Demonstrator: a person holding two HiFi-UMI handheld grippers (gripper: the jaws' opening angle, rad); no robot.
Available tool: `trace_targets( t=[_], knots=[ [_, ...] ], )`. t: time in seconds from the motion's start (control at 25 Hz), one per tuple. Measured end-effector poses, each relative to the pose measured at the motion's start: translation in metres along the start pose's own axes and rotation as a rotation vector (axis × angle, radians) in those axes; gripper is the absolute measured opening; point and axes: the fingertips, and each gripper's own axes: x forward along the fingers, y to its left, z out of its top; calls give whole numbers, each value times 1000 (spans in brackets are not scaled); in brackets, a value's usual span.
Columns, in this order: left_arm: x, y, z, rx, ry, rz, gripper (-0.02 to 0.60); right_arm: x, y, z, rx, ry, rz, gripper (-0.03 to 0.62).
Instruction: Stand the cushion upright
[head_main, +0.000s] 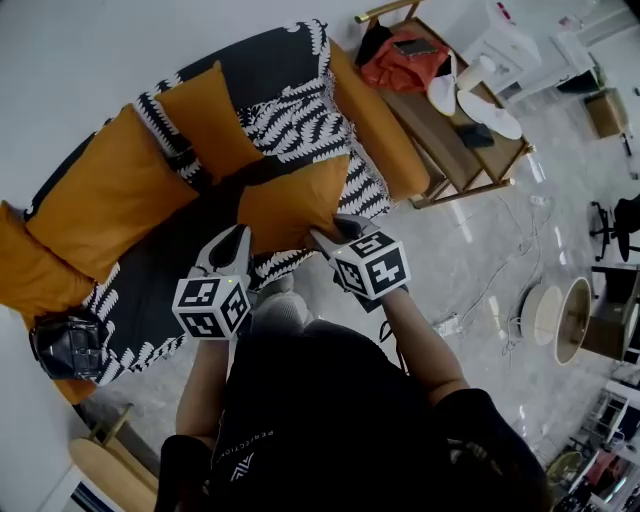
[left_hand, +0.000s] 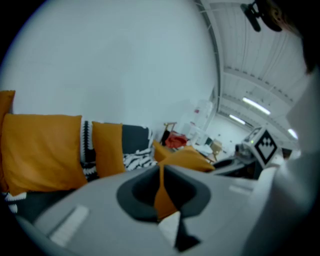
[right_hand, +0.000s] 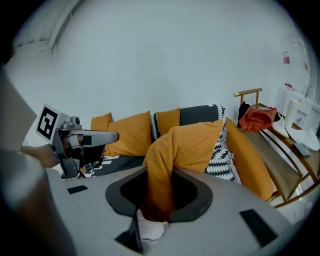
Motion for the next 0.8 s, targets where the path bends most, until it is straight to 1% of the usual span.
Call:
trace_targets(
  t=[0.2, 0.4, 0.52, 0.64, 0.8],
  knots=[
    [20, 10, 10, 9, 13, -28, 29, 13, -10, 12, -40, 22, -25, 102],
    [37, 10, 10, 3, 37, -41, 29, 16, -25, 15, -44, 36, -38, 103],
    [52, 5, 13, 0, 45, -45, 29, 14, -45, 19, -35, 37, -44, 103],
    [68, 0, 19, -6, 39, -29, 29, 14, -70, 21, -33, 48, -51, 103],
    [92, -6, 28, -17, 31, 18, 29, 15, -102, 26, -72, 69, -35, 103]
  ],
)
